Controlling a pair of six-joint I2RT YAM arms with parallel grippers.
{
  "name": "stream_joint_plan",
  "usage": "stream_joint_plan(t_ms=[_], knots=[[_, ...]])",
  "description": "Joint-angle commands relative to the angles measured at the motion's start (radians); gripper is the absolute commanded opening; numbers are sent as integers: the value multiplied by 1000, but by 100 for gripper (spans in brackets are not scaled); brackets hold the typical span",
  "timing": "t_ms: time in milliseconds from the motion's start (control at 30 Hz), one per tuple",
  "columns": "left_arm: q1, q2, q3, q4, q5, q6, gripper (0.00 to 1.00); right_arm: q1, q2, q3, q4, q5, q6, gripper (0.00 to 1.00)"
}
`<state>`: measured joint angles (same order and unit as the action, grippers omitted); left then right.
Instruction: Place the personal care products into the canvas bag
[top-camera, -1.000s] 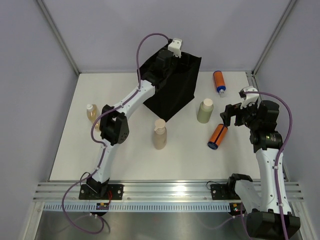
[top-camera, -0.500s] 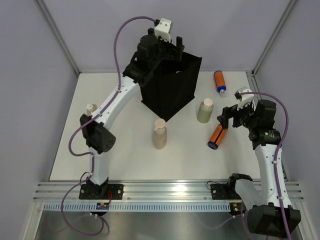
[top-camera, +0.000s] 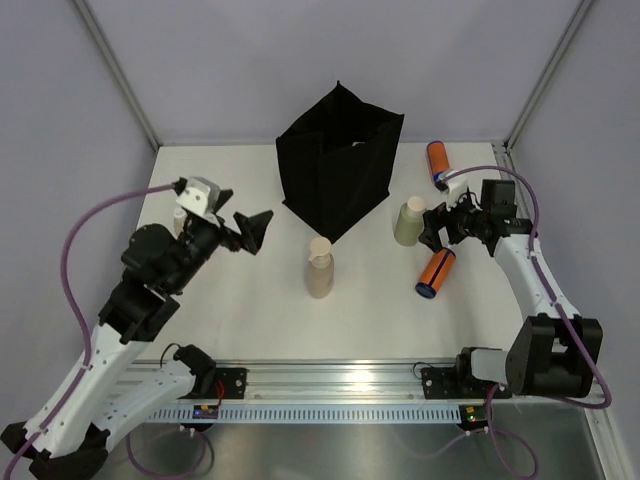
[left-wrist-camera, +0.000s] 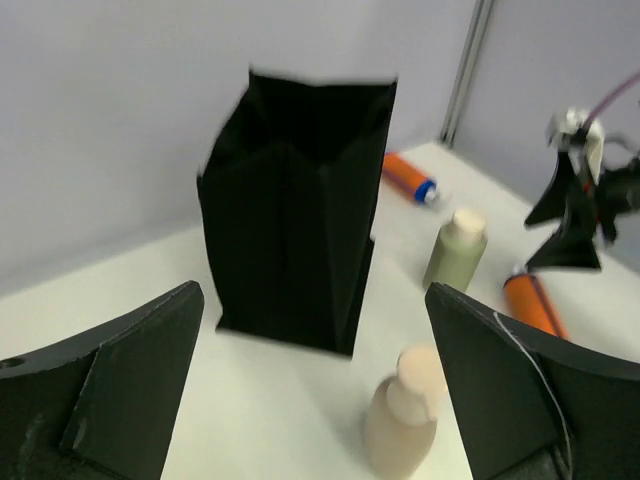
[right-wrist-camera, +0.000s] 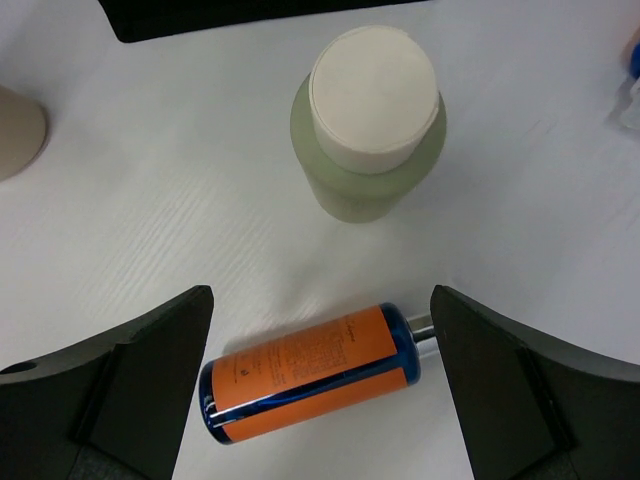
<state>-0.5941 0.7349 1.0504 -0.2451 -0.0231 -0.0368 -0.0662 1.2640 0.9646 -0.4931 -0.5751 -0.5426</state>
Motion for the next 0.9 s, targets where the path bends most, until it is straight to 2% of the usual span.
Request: stream_joint_plan(t_ms=[0, 67, 133, 467, 600, 767, 867], knots=[[4, -95, -208, -114, -58, -12, 99, 54, 57, 37, 91, 104, 42, 99], [4, -182, -313, -106, -58, -14, 99, 57, 106, 40, 146, 132, 79, 100], [4, -212, -343, -97, -40, -6, 99, 57, 150, 45, 181, 150, 118, 100], [5, -103, -294, -183, -20, 5, 99, 126, 353, 166, 212, 75, 144, 100], [5, -109, -293, -189, -34, 9, 99, 132, 406, 206, 225, 80, 217, 100], [5, -132, -305, -175, -41, 11, 99, 135, 445, 226, 237, 93, 219, 99], [5, -132, -306, -175, -40, 12, 99, 144, 466, 246, 205, 87, 210, 90]])
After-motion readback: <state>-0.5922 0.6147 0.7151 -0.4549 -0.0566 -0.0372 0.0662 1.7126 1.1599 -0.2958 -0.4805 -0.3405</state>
